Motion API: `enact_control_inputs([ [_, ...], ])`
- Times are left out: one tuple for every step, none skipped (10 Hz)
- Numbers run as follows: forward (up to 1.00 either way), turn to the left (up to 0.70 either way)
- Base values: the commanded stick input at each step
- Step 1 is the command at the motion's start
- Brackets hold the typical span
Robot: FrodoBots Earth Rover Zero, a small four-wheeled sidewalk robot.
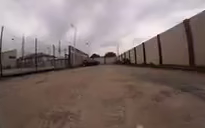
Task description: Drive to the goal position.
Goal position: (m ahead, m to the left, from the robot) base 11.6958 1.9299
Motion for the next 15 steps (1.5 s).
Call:
enact_control_inputs([
  [0.70,-0.35],
  [0.70,0.00],
  [0.70,0.00],
  [0.70,0.00],
  [0.70,0.00],
  [0.70,0.00],
  [0.70,0.00],
  [0.70,0.00],
  [0.70,0.00],
  [0.70,0.00],
  [0.70,0.00],
  [0.70,0.00],
  [0.70,0.00],
  [0.70,0.00],
  [0.70,0.00],
])
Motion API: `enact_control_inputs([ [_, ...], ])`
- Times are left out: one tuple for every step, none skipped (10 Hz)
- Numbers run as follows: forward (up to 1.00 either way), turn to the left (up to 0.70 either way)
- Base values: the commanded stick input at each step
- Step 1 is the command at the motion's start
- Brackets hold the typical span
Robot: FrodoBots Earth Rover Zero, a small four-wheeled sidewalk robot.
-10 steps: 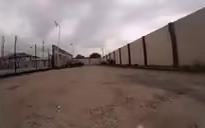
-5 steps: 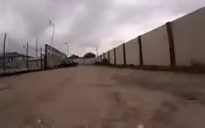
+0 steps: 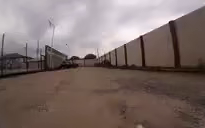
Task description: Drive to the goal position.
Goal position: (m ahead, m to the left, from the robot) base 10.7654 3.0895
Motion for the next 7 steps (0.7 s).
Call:
enact_control_inputs([
  [0.70,0.00],
  [0.70,0.00],
  [0.70,0.00],
  [0.70,0.00],
  [0.70,0.00],
  [0.70,0.00],
  [0.70,0.00],
])
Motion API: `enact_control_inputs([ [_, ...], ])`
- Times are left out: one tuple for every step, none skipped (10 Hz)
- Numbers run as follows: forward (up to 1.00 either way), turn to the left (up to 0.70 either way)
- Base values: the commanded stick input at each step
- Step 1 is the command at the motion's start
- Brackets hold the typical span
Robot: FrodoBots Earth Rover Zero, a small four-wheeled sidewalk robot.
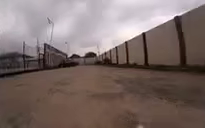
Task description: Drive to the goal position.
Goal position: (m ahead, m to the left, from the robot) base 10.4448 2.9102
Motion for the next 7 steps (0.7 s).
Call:
enact_control_inputs([
  [0.70,0.00],
  [0.70,0.00],
  [0.70,0.00],
  [0.70,0.00],
  [0.70,0.00],
  [0.70,0.00],
  [0.70,0.00],
])
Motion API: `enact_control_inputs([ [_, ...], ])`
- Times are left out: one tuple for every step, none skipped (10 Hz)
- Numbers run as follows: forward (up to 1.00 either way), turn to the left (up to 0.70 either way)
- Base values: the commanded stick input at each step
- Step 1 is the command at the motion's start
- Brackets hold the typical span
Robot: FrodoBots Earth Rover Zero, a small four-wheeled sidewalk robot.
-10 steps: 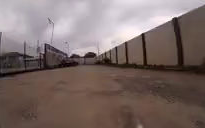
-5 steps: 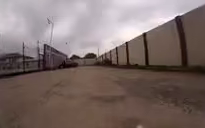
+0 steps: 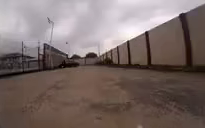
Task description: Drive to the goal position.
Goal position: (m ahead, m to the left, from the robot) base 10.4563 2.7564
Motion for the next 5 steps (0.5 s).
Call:
enact_control_inputs([
  [0.70,0.03],
  [0.70,0.12],
  [0.70,0.33],
  [0.70,0.35],
  [0.70,0.25],
])
